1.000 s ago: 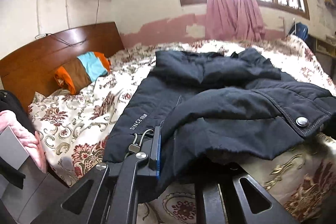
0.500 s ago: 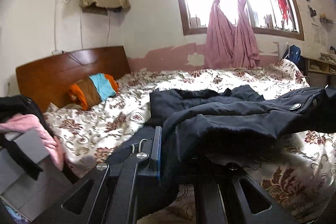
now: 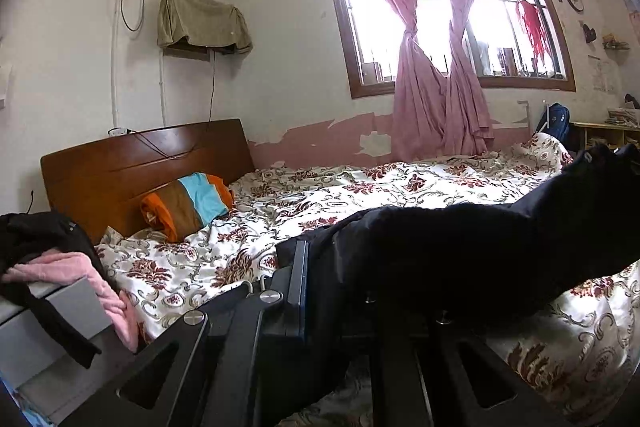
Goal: Fold large clothes
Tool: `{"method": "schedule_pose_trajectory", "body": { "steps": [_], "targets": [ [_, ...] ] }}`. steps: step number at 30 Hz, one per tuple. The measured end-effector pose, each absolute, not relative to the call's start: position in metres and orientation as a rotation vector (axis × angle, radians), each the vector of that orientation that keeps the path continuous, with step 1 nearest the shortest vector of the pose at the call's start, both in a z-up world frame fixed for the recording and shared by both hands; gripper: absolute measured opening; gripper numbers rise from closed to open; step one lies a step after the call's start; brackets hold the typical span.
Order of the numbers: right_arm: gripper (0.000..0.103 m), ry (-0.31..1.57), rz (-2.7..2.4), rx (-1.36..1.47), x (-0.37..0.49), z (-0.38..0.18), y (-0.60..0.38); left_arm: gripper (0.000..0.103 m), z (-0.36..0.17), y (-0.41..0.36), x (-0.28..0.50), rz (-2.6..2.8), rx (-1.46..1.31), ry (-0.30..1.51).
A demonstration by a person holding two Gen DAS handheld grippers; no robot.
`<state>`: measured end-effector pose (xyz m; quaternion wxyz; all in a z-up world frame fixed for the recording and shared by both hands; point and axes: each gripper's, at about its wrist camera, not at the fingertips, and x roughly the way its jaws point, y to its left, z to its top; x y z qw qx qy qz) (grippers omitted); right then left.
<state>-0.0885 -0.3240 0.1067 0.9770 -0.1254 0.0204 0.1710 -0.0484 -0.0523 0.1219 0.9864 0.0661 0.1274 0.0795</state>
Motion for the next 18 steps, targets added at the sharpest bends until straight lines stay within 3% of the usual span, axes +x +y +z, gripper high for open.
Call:
{"method": "schedule_pose_trajectory", "body": {
  "steps": [18],
  "targets": [
    [0.005,-0.117,0.276,-0.165,0.073,0.113,-0.326,0.009,0.139,-0.068,0.102,0.171,0.203,0.306]
  ]
}}
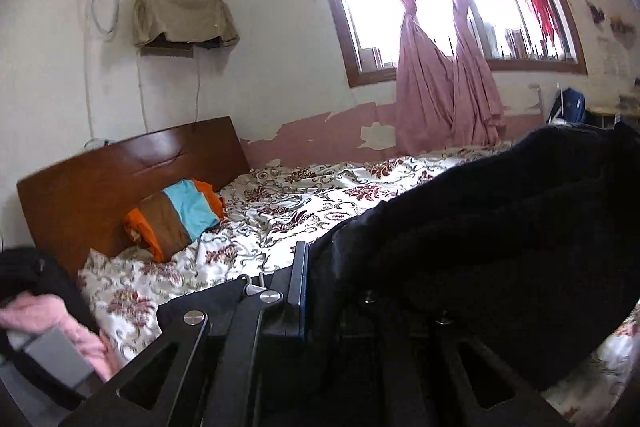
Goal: Fold large clothes
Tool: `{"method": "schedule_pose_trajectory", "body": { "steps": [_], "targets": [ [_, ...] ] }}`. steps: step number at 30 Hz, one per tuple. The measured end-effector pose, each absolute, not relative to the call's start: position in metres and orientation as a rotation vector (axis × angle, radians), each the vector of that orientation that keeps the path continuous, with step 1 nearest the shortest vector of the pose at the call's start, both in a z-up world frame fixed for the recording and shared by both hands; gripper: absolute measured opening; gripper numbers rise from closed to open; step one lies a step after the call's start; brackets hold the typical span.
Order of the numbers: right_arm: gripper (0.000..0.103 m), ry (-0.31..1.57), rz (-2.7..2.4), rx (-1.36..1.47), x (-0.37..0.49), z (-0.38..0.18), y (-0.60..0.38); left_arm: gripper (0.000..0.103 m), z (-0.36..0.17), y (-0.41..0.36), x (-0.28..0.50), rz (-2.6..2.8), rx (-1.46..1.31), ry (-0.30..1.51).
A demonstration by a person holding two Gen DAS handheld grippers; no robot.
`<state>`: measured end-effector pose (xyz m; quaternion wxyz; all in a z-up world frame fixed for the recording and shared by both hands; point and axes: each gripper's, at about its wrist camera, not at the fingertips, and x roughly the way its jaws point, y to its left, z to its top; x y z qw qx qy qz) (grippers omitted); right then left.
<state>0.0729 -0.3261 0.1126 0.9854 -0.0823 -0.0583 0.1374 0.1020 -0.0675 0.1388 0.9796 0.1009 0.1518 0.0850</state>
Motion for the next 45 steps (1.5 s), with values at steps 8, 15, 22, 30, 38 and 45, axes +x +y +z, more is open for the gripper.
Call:
{"method": "schedule_pose_trajectory", "body": {
  "steps": [8,15,22,30,38,45],
  "targets": [
    [0.005,-0.074,0.304,-0.158,0.180,0.096,-0.321,0.008,0.127,-0.079,0.184,0.197,0.237,0.360],
    [0.005,0.002,0.318,-0.212,0.263,0.084,-0.296,0.008,0.102,-0.055,0.264,0.226,0.166,0.485],
    [0.008,0.134,0.288,-0.201,0.290,0.073,-0.302,0.008,0.055,-0.014,0.335,0.241,0.040,0.647],
    [0.050,0.439,0.398,-0.157,0.331,0.020,-0.306,0.009,0.013,-0.011,0.372,0.164,0.021,0.747],
    [0.054,0.541,0.452,-0.138,0.324,-0.004,-0.302,0.015,0.025,0.003,0.362,0.101,-0.004,0.733],
    [0.066,0.562,0.492,-0.149,0.296,-0.003,-0.305,0.022,0.045,0.015,0.341,0.104,-0.039,0.721]
  ]
}}
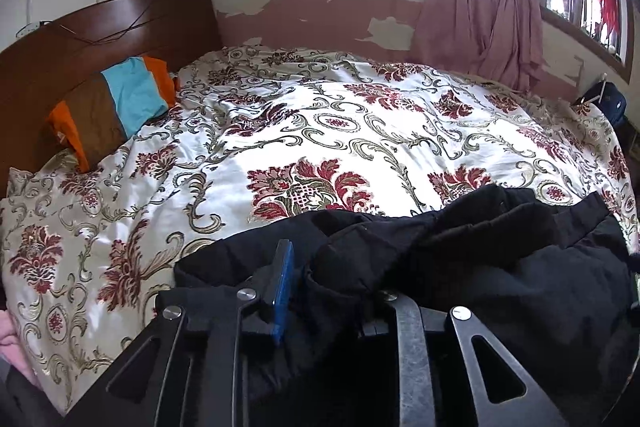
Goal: Fold large clothes
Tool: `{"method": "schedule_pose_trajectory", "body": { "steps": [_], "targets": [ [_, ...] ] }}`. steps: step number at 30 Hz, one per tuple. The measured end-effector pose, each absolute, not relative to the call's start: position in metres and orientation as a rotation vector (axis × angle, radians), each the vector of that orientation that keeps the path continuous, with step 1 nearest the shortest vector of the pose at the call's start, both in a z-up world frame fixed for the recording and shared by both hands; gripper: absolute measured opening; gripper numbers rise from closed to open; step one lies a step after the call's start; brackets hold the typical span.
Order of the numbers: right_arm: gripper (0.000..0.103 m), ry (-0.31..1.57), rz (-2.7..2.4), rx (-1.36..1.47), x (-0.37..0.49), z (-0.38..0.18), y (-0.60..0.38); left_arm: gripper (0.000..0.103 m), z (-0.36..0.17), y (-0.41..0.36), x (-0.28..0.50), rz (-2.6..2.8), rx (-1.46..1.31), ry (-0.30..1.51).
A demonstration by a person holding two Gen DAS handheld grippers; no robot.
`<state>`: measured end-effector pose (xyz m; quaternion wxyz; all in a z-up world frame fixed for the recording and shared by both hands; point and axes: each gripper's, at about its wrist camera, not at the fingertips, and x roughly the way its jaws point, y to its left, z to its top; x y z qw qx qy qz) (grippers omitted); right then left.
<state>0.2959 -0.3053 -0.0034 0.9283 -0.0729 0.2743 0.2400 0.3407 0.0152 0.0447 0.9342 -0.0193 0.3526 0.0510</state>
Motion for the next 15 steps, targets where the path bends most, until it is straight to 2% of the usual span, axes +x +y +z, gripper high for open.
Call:
{"method": "schedule_pose_trajectory", "body": {
  "steps": [10,15],
  "targets": [
    [0.074,0.591,0.490,-0.164,0.269,-0.007,-0.307,0.023,0.091,0.021,0.315,0.071,-0.144,0.705],
    [0.076,0.597,0.493,-0.164,0.262,-0.008,-0.305,0.023,0.104,0.039,0.312,0.005,-0.297,0.750]
  ]
}}
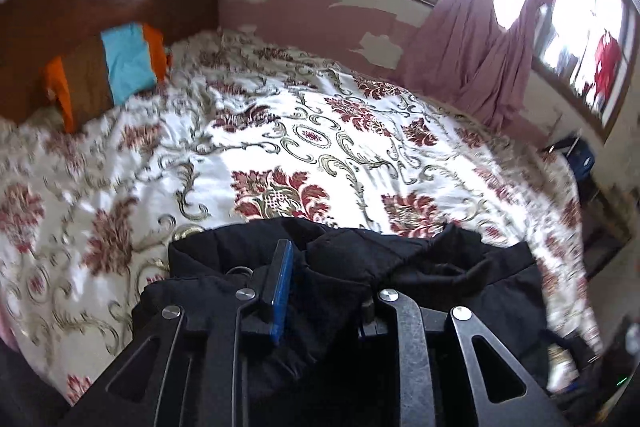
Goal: Fold large clothes
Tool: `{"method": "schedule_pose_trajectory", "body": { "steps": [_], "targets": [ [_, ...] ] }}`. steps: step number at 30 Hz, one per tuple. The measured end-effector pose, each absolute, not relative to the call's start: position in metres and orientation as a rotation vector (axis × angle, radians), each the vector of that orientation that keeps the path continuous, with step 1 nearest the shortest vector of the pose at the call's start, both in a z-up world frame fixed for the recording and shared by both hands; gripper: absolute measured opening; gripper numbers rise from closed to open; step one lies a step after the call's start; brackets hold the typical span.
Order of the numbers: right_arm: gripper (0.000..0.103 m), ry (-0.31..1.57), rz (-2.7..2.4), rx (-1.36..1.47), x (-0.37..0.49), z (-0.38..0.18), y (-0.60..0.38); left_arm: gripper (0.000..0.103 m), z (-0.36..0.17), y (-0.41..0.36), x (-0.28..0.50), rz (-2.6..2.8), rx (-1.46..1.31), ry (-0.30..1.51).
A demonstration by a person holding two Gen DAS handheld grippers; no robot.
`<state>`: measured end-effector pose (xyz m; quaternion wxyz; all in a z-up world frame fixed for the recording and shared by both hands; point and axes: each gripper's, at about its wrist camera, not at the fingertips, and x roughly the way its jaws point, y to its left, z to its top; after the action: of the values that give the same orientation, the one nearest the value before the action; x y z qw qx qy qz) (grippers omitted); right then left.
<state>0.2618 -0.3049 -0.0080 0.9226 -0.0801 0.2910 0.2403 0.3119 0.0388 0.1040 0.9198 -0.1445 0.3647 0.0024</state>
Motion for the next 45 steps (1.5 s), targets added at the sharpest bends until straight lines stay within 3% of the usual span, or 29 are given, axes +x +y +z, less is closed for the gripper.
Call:
{"method": "schedule_pose_trajectory", "body": {
  "steps": [6,11,20,23,25,28,31,37,45],
  "targets": [
    [0.080,0.623,0.478,-0.174,0.266,-0.015,-0.299,0.023,0.125,0.035,0.308,-0.017,-0.314,0.728],
    [0.080,0.649,0.459,-0.142,0.278,-0.023,-0.297,0.023,0.111,0.017,0.336,0.050,-0.135,0.867],
    [0.081,0.653,0.473,-0.081,0.282,-0.034,-0.302,0.031,0.089,0.042,0.352,-0.054,-0.260,0.845],
    [0.081,0.649,0.475,-0.091,0.281,-0.036,-0.301,0.047,0.082,0.047,0.359,-0.045,-0.262,0.870],
    [0.081,0.645,0.478,-0.097,0.280,-0.037,-0.301,0.076,0.086,0.041,0.359,0.004,-0.114,0.855],
    [0.082,0.641,0.482,-0.104,0.280,-0.036,-0.300,0.094,0.098,0.030,0.349,0.065,0.090,0.771],
    [0.082,0.634,0.468,-0.108,0.284,-0.034,-0.297,0.095,0.118,0.026,0.341,0.119,0.156,0.686],
    [0.082,0.636,0.462,-0.064,0.289,-0.026,-0.300,0.100,0.148,0.035,0.307,0.093,-0.023,0.502],
    [0.082,0.623,0.431,-0.108,0.309,-0.033,-0.284,0.100,0.056,-0.028,0.264,-0.113,0.111,0.602]
  ]
}}
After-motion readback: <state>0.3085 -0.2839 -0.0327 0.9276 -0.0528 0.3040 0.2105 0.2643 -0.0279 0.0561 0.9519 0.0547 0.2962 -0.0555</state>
